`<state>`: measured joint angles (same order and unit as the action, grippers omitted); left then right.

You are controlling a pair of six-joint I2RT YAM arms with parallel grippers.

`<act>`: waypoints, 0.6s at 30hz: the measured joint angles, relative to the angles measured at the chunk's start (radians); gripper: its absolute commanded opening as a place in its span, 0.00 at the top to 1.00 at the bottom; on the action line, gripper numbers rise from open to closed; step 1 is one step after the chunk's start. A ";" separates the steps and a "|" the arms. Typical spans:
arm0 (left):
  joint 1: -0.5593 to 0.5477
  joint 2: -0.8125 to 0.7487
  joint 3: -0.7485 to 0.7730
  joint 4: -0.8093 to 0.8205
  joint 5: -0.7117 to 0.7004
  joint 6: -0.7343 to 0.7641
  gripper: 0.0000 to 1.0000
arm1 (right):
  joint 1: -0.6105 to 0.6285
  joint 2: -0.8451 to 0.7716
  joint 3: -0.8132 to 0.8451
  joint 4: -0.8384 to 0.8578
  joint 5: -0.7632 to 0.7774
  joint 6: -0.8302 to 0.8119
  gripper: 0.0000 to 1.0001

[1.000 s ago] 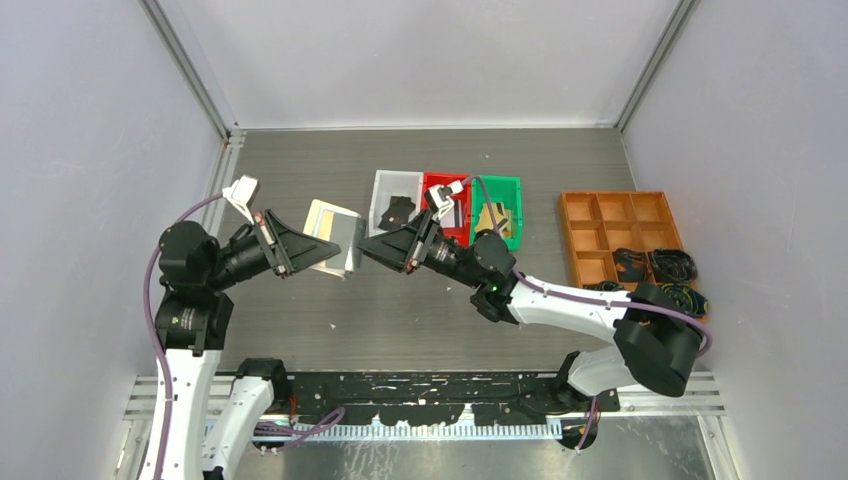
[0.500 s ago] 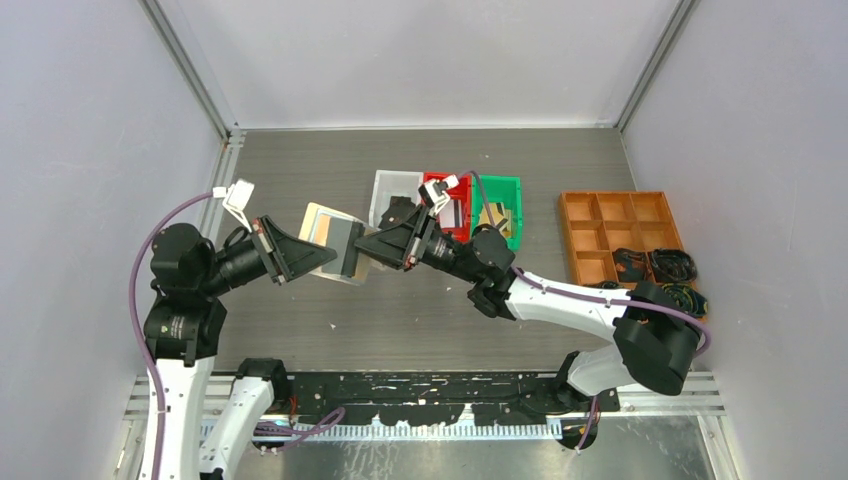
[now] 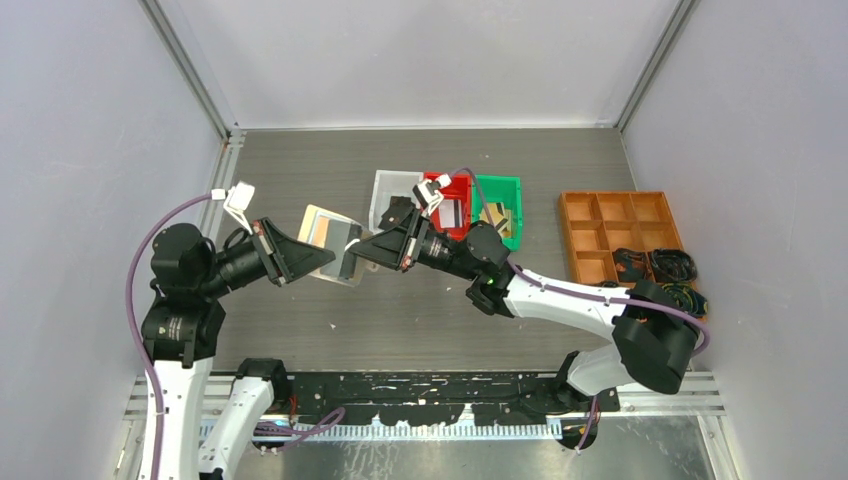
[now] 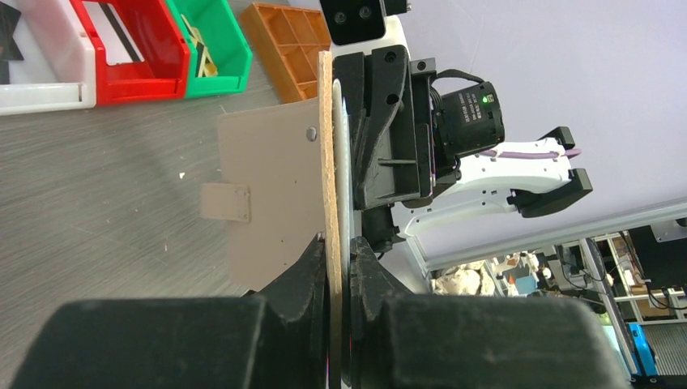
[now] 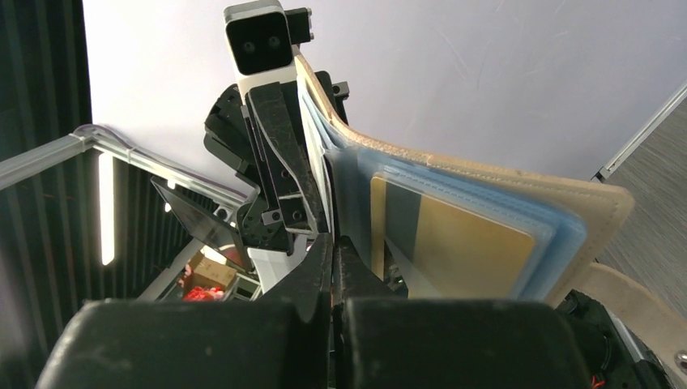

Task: Take the credit cards out of the card holder
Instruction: Remove the credit card from the card holder, then place the credit card in the storage box.

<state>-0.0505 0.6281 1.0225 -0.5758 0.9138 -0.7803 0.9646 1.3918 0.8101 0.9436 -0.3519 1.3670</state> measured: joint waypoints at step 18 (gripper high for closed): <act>-0.006 0.020 0.021 -0.016 -0.043 -0.045 0.98 | -0.249 -0.296 -0.150 -0.177 -0.070 -0.049 0.99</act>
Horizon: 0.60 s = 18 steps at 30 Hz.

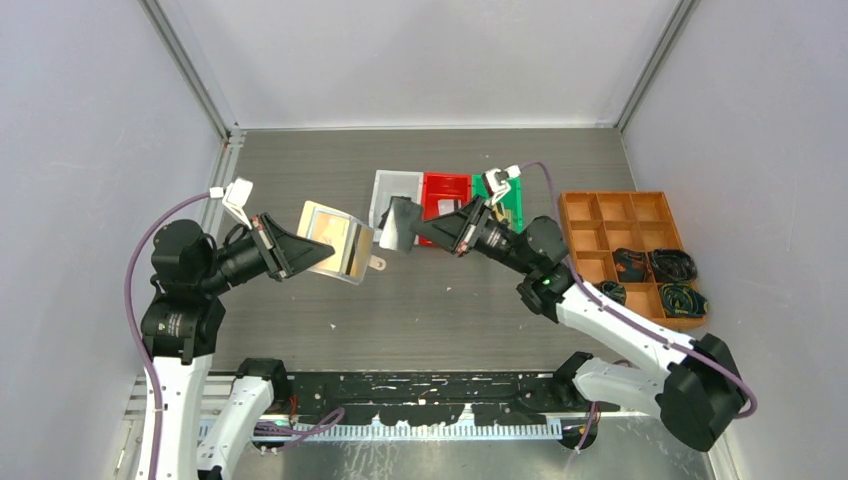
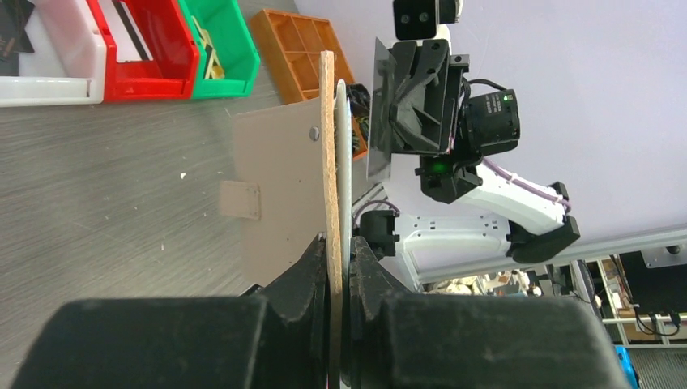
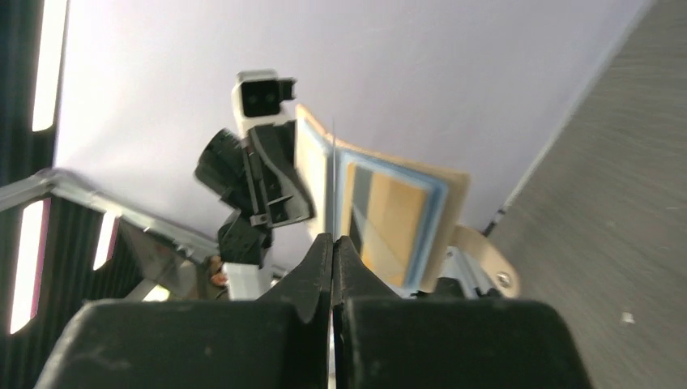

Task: Take the credit cards out of the card holder
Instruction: Place the credit card in the storage box.

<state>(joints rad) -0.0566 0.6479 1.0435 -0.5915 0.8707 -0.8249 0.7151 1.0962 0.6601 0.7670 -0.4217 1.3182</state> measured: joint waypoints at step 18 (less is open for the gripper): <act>0.000 -0.073 0.048 -0.115 -0.008 0.256 1.00 | -0.167 0.618 0.667 -0.839 0.125 -0.534 0.99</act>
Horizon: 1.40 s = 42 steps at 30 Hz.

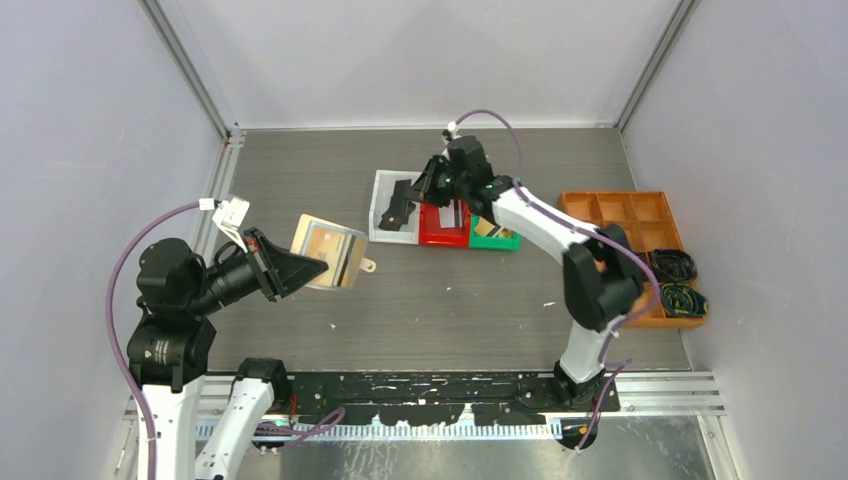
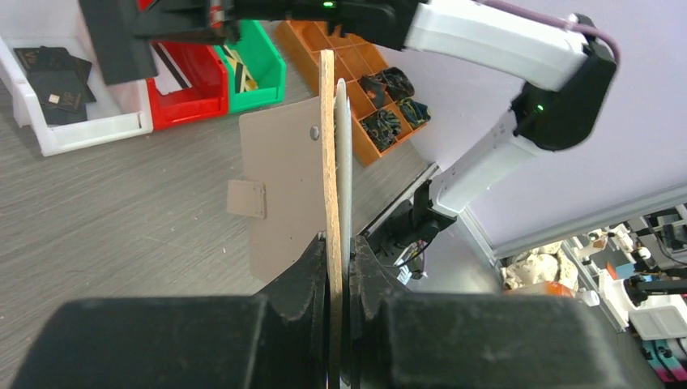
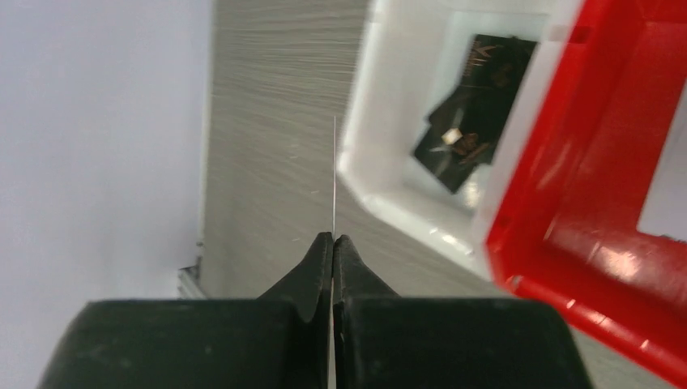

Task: Take the credit cards out of the card holder
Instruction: Place the credit card in the storage box.

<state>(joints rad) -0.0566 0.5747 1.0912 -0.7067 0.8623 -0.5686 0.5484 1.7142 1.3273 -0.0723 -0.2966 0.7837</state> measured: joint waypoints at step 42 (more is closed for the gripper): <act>0.000 0.002 0.012 -0.020 0.002 0.028 1.00 | 0.101 0.335 0.419 -0.298 0.287 -0.196 0.45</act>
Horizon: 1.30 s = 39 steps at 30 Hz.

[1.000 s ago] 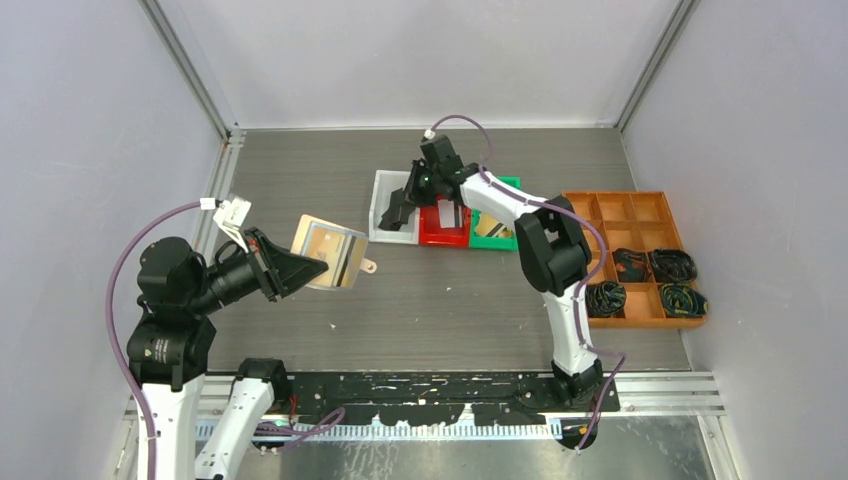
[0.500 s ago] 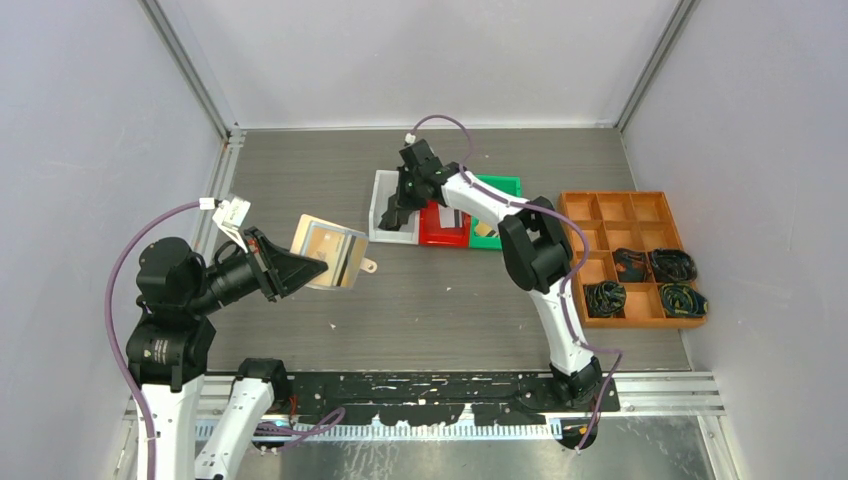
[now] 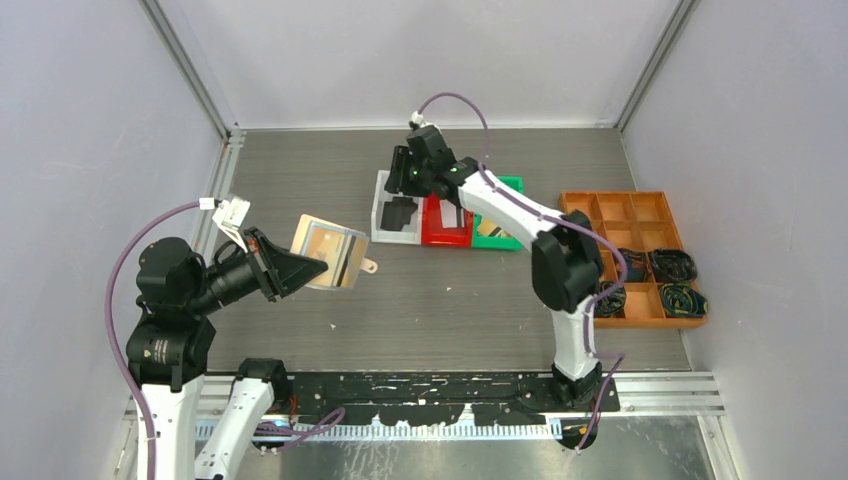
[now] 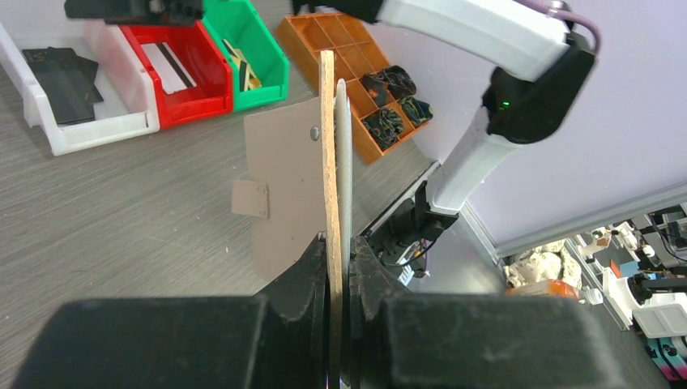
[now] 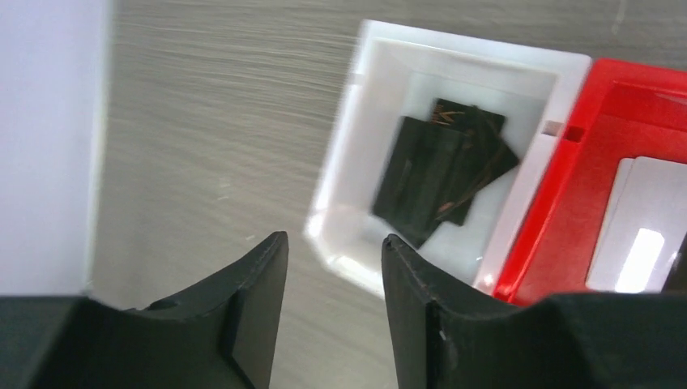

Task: Take the credit cards out of the card holder
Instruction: Place the credit card in the storage box, then remove the credit card from the card holder.

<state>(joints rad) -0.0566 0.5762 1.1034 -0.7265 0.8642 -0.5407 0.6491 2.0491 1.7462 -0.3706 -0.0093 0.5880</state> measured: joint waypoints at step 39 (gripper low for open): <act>0.001 0.022 0.032 -0.319 0.297 0.536 0.57 | 0.351 -0.433 0.012 -0.255 -0.895 -0.512 0.99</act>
<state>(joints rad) -0.0559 0.5983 1.1351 -1.0454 1.1614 -0.0048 1.0004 1.6165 1.7580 -0.6254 -0.9039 0.0765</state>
